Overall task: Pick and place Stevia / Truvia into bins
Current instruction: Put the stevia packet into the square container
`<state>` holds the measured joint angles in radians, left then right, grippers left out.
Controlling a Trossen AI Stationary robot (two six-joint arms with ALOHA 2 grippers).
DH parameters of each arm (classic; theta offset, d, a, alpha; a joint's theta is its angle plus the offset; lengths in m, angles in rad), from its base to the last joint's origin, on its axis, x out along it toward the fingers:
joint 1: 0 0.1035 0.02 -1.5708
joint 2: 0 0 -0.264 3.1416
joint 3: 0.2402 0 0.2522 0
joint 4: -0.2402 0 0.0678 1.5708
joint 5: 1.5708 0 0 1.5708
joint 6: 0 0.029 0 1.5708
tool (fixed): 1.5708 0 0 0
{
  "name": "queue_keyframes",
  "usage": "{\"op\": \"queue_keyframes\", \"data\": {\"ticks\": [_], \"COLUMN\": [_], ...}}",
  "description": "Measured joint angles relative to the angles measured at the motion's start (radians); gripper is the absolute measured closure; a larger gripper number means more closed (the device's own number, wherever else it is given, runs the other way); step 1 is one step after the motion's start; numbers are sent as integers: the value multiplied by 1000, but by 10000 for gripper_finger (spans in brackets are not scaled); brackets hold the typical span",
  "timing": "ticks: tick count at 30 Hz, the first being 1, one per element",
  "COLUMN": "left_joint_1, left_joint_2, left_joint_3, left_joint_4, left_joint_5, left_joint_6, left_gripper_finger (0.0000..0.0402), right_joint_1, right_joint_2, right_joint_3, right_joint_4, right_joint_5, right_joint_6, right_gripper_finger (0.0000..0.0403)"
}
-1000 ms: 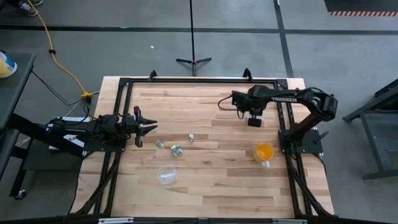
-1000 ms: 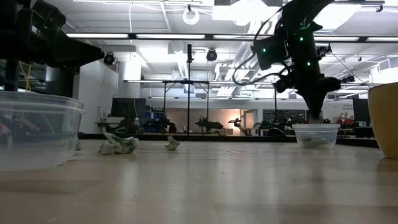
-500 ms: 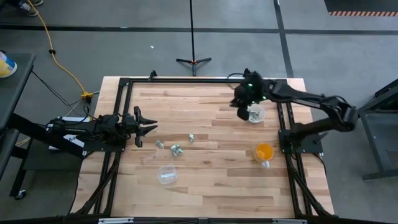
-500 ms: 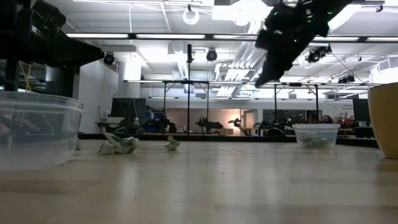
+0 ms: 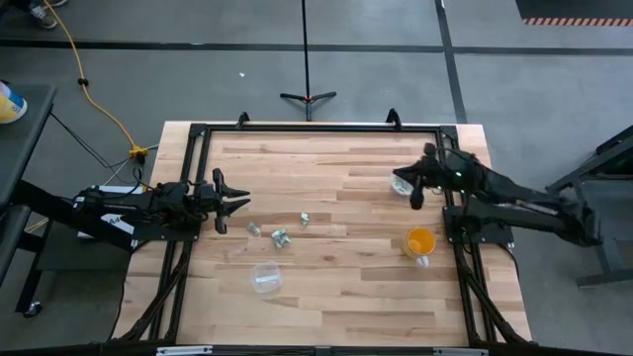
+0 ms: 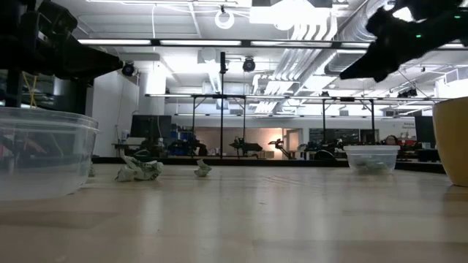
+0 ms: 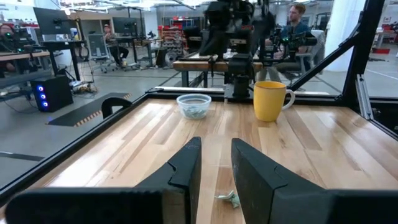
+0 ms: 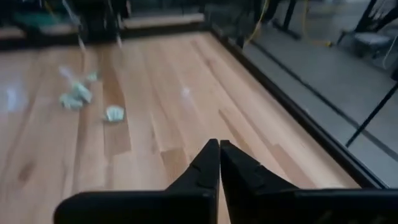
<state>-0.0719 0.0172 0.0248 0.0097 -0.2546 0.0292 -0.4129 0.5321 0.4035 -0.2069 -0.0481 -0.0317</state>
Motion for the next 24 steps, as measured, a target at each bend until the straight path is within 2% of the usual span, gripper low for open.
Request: {"op": "queue_keyframes", "data": {"ticks": [6, 12, 20, 24], "left_joint_1": [0, 0, 0, 0], "left_joint_2": [0, 0, 0, 5], "left_joint_3": [0, 0, 0, 0], "left_joint_4": [0, 0, 52, 158], "left_joint_5": [-1, -3, -3, -3], "left_joint_6": [0, 0, -2, 27], "left_gripper_finger": [279, 279, 278, 244], "right_joint_1": [52, 123, 160, 160], "right_joint_2": [-244, -398, -468, -460], "right_joint_3": [-108, -208, -394, -390], "right_joint_4": [4, 15, 256, 244], "right_joint_5": [66, 168, 186, 184], "right_joint_6": [81, 110, 56, 58], "right_gripper_finger": [401, 401, 399, 396]}}
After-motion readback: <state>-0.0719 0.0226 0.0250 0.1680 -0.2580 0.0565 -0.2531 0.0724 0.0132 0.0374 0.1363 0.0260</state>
